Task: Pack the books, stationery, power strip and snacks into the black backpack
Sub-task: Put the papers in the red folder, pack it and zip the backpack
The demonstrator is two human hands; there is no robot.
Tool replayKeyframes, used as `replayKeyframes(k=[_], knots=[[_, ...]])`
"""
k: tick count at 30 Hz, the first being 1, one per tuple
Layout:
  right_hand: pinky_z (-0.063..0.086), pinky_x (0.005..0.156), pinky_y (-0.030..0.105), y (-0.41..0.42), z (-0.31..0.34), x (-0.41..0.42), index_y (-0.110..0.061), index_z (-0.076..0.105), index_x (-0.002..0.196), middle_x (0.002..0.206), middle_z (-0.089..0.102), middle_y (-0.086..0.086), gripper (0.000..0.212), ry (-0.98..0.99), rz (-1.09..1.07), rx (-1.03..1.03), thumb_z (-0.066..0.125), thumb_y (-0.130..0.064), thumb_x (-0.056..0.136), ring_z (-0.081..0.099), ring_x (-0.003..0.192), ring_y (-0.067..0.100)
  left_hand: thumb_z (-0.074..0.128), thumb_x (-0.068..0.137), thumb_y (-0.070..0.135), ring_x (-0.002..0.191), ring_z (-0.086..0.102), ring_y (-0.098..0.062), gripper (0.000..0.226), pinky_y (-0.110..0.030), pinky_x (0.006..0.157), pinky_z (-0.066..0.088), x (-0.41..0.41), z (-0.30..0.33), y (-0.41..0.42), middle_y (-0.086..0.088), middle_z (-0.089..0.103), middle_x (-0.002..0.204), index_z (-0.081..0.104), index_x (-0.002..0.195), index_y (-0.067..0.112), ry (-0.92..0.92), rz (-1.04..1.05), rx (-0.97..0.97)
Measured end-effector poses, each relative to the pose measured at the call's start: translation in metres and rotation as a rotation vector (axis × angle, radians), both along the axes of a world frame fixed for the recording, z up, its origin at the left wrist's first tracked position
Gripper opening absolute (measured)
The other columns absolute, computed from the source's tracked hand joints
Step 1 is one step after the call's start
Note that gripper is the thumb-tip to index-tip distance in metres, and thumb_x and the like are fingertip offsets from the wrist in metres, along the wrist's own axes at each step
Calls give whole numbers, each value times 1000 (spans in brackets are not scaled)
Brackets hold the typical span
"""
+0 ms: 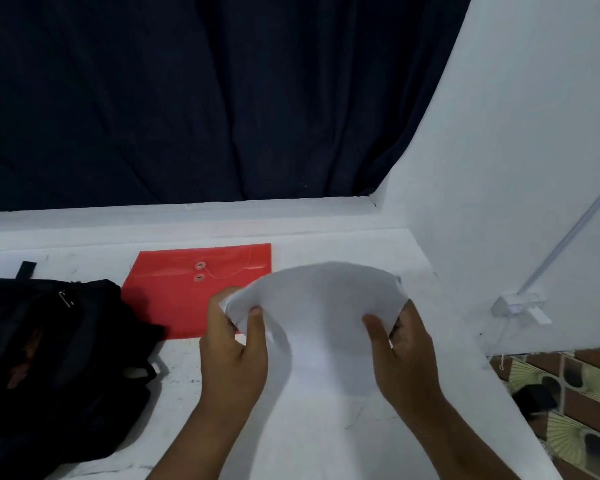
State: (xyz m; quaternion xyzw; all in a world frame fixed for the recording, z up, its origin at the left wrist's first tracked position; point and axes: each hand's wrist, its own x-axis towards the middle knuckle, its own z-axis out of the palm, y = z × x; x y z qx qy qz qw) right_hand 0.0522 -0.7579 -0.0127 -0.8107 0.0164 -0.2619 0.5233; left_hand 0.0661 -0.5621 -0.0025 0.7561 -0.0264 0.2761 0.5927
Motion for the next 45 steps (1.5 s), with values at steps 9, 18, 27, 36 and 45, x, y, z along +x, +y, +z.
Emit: replayKeyframes(k=[9, 18, 27, 36, 45], knots=[[48, 64, 8, -1, 32, -3, -49, 43, 103, 99, 60, -35, 32, -237, -13, -57, 58, -23, 93, 61, 86, -10, 76, 85, 34, 105, 70, -11, 33, -32, 89, 56, 9, -10, 14, 16, 73, 109, 64, 116, 37, 125, -110, -65], [54, 68, 13, -2, 1, -6, -49, 35, 112, 100, 58, -28, 34, -162, -30, -108, 53, -27, 95, 63, 93, -9, 71, 90, 12, 82, 64, 7, 28, -2, 66, 44, -3, -26, -2, 32, 68, 87, 62, 111, 29, 103, 19, 95], [42, 54, 9, -17, -42, -10, -36, 45, 102, 74, 63, -13, 19, 83, 31, -137, 51, -18, 100, 63, 67, 5, 62, 96, 7, 74, 59, 10, 30, -3, 66, 40, -12, -70, 5, 28, 59, 80, 48, 118, 23, 261, -32, 140], [42, 66, 21, -43, -99, -3, -16, 57, 121, 84, 64, -15, 24, 413, -31, -301, 54, -20, 98, 62, 73, 8, 51, 87, 50, 101, 60, -14, 68, -33, 91, 45, -4, -121, 10, -1, 67, 113, 46, 145, 14, 455, -149, 524], [53, 80, 27, -47, -99, -6, -26, 42, 142, 104, 67, -14, 56, 440, -9, -182, 62, -14, 90, 65, 86, 3, 53, 87, 41, 104, 51, -12, 39, -35, 93, 47, 1, -134, 8, 11, 63, 110, 64, 120, 23, 313, -98, 612]])
